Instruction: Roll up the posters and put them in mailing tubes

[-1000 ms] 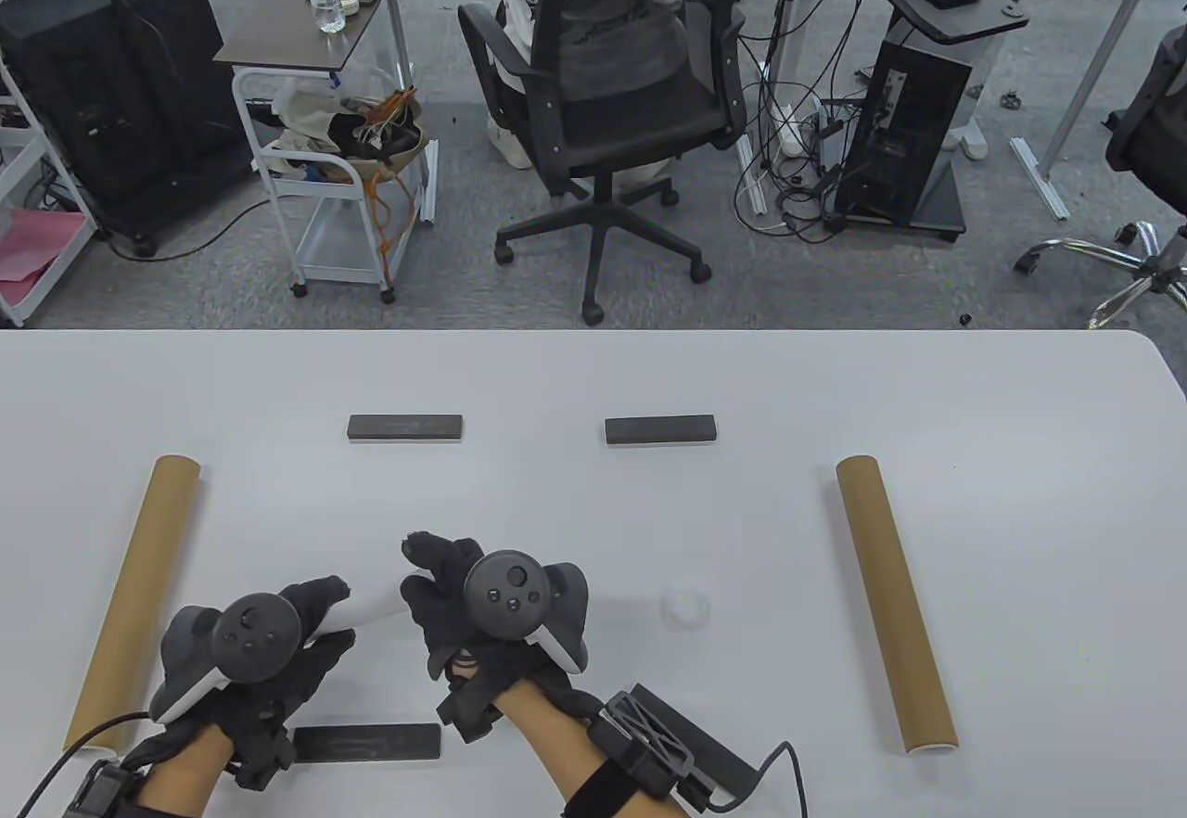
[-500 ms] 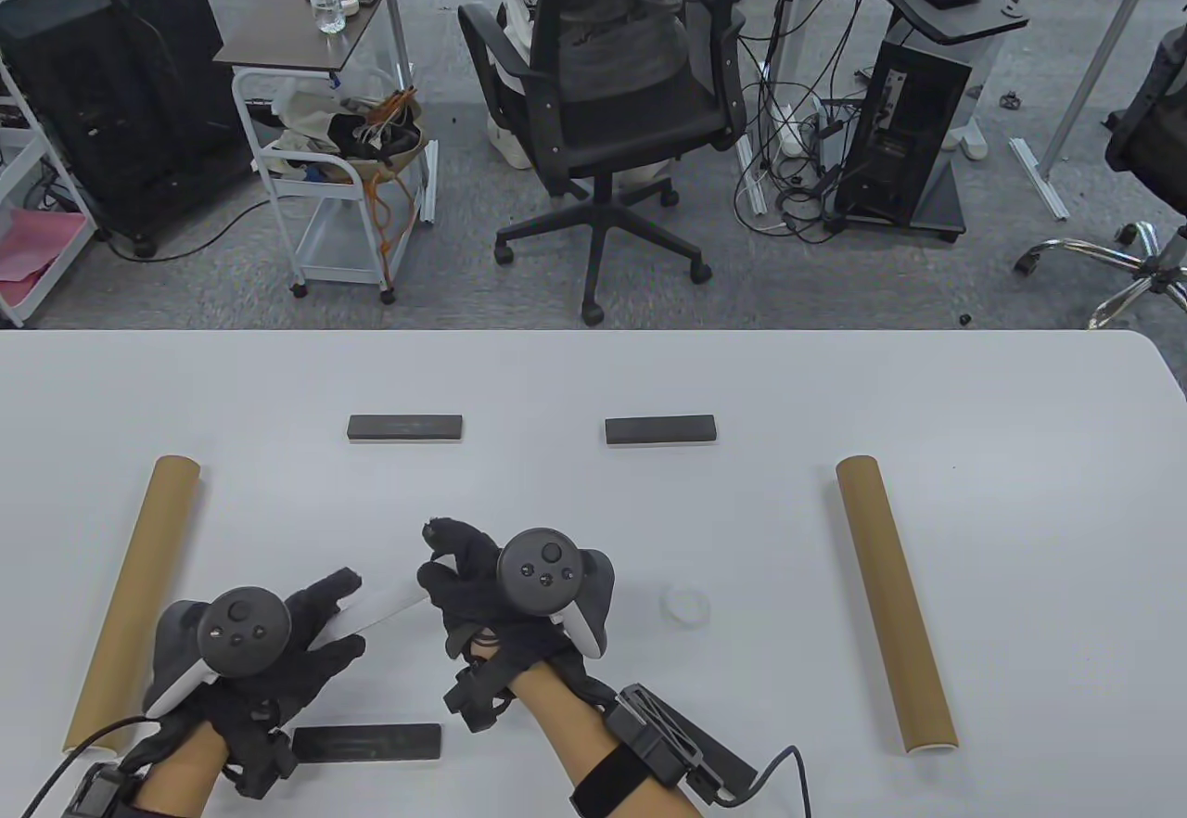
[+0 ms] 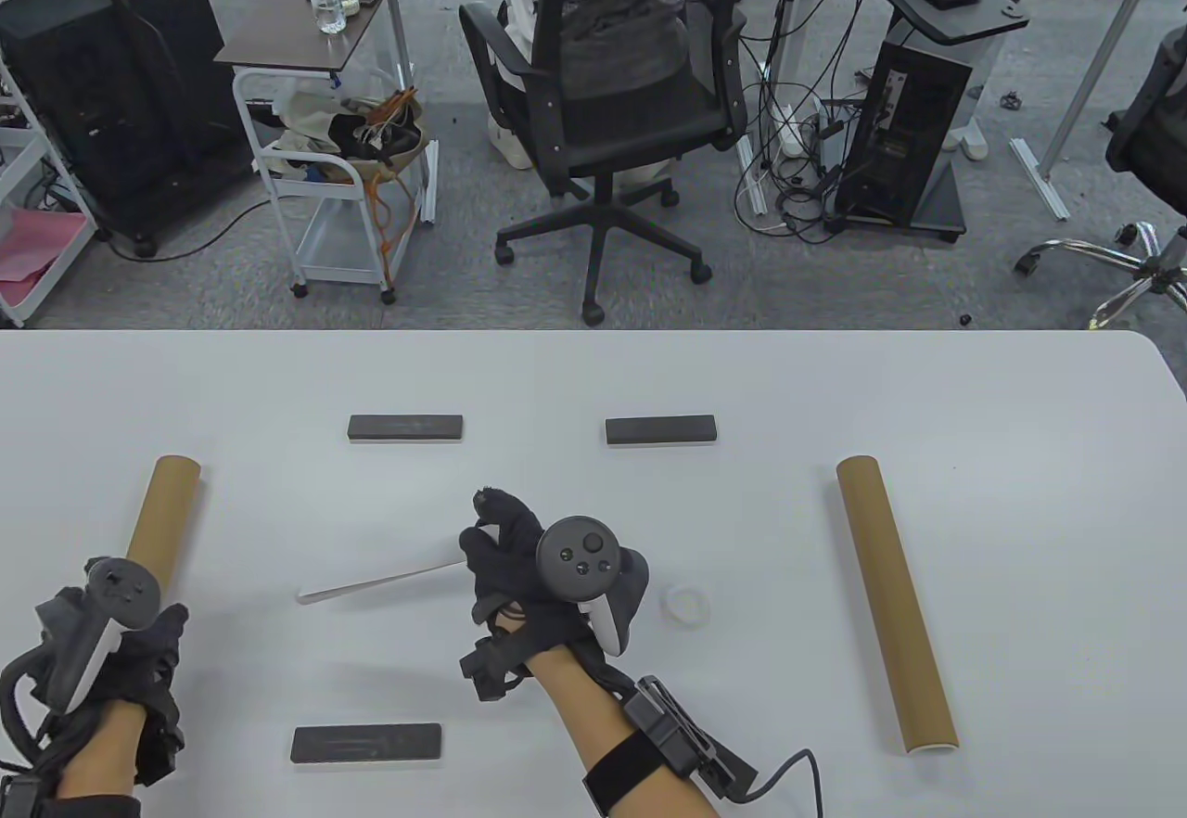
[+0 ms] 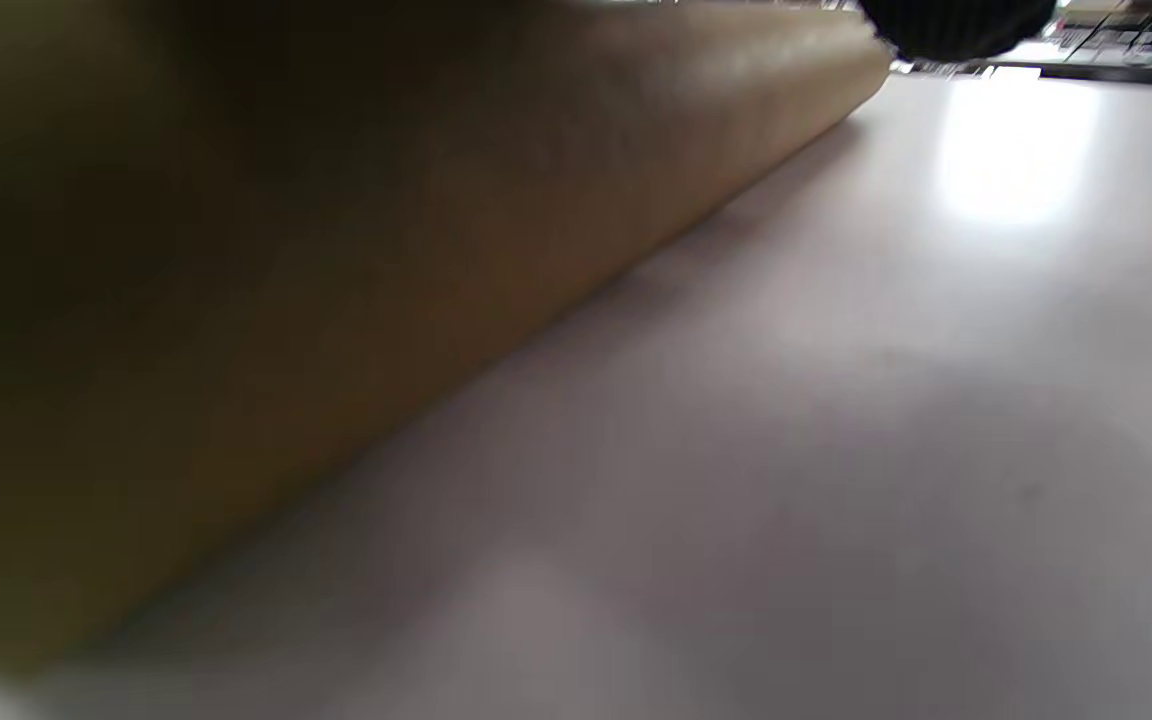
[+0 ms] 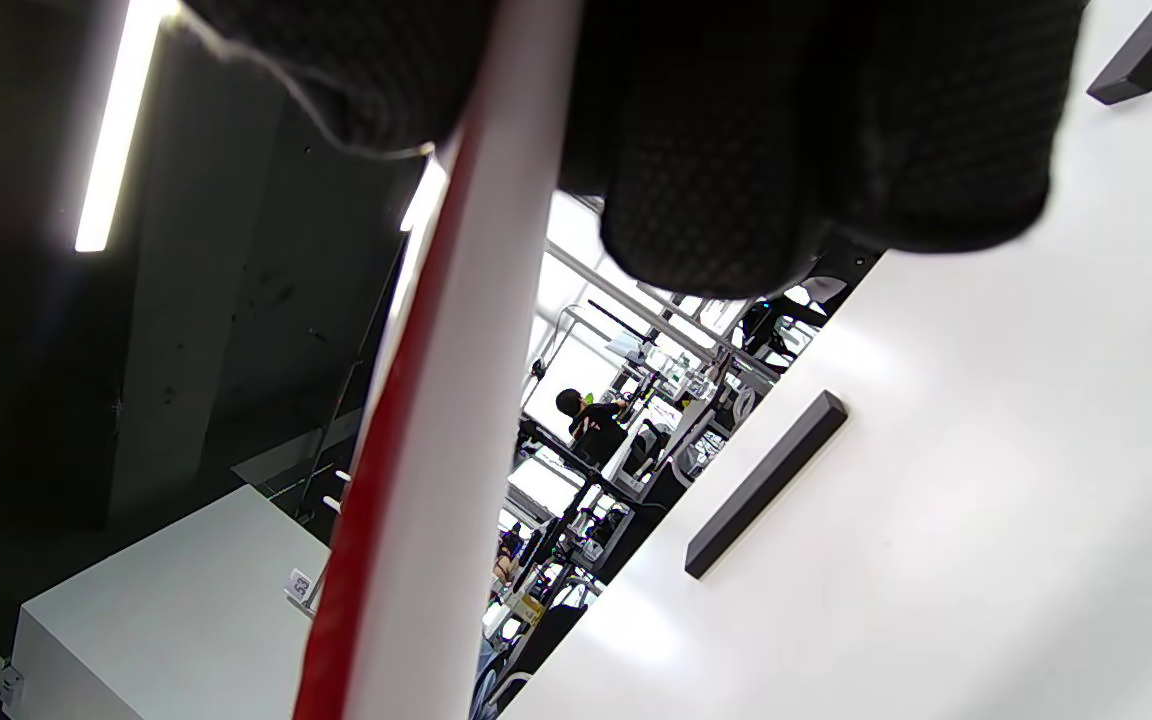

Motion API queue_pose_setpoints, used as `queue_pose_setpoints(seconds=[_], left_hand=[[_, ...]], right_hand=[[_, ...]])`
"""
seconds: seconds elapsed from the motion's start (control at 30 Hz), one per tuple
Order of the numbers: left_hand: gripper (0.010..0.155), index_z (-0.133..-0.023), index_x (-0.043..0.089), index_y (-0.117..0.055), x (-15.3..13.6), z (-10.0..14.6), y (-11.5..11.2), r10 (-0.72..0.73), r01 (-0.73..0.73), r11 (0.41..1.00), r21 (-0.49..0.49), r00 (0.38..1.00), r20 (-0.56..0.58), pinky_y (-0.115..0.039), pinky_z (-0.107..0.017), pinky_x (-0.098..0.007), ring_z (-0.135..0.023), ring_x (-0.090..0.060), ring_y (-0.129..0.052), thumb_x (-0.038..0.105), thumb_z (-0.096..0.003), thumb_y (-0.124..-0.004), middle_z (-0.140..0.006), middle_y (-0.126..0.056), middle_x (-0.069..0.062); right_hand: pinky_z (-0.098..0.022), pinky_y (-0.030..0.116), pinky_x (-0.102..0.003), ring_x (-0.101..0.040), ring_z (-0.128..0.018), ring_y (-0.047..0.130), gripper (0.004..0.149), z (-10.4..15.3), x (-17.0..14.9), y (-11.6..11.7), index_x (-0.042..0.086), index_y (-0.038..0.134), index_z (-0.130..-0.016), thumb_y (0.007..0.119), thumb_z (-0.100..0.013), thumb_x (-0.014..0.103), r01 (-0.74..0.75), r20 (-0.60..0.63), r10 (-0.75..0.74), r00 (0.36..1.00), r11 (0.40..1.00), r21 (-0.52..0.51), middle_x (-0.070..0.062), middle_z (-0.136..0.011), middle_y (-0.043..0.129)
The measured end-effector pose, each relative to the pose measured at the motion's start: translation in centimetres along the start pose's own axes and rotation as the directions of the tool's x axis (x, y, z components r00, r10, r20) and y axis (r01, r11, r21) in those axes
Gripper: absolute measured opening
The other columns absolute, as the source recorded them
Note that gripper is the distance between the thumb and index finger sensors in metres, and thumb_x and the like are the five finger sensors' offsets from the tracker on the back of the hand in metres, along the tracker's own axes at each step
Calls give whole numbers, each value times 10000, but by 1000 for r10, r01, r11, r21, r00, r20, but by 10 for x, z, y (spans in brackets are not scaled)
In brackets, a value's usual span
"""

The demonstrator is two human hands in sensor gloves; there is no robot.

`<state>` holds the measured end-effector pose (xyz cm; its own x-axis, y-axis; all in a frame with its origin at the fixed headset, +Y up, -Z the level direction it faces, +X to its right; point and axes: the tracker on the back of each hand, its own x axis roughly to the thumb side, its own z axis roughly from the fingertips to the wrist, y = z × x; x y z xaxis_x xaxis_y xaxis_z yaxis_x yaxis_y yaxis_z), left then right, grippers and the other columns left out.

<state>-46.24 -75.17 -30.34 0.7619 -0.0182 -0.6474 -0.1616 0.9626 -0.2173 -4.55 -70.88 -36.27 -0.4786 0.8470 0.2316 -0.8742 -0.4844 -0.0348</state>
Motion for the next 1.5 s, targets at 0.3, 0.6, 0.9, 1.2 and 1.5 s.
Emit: queue_pose_setpoints(seconds=[0.3, 0.6, 0.9, 1.2, 1.5], left_hand=[[870, -1085, 157, -360, 7, 4, 1, 77, -83, 989, 122, 995, 60, -746, -602, -626, -852, -400, -861, 439, -422, -848, -1041, -671, -160], [885, -1051, 307, -291, 23, 27, 17, 182, -315, 905, 286, 895, 408, -587, -725, -685, -984, -358, -719, 373, -400, -888, -1090, -538, -63], [883, -1028, 353, -257, 29, 34, 18, 84, -304, 892, 334, 838, 540, -579, -743, -640, -1001, -341, -672, 387, -405, -883, -1097, -495, -16], [875, -1021, 382, -264, 36, 48, 23, -73, -255, 870, 422, 780, 622, -549, -752, -638, -1010, -334, -655, 390, -404, -885, -1099, -492, 0], [873, -1036, 352, -269, 63, 83, 32, -126, -299, 848, 438, 688, 715, -568, -744, -631, -1001, -336, -670, 396, -411, -876, -1098, -503, -27]], right_hand=[[-363, 830, -542, -325, -461, 966, 496, -2, 3, -11, 130, 613, -871, 787, -437, 294, 40, 9, -39, 999, 998, -43, -206, -706, 800], [-377, 824, -537, -320, -481, 954, 486, -9, -9, -77, 129, 589, -877, 770, -458, 297, 384, -48, -422, 906, 863, -327, -203, -722, 778], [-368, 820, -546, -331, -471, 954, 486, -15, -14, -83, 121, 603, -875, 776, -454, 289, 323, -63, -355, 933, 900, -291, -213, -713, 786], [-376, 807, -564, -352, -482, 947, 487, -24, -10, -91, 115, 610, -885, 779, -456, 275, 252, -15, -256, 967, 960, -125, -224, -722, 783], [-408, 797, -593, -400, -533, 951, 462, -20, 31, -97, 111, 614, -910, 721, -470, 200, 120, 166, -112, 980, 992, -38, -244, -794, 787]])
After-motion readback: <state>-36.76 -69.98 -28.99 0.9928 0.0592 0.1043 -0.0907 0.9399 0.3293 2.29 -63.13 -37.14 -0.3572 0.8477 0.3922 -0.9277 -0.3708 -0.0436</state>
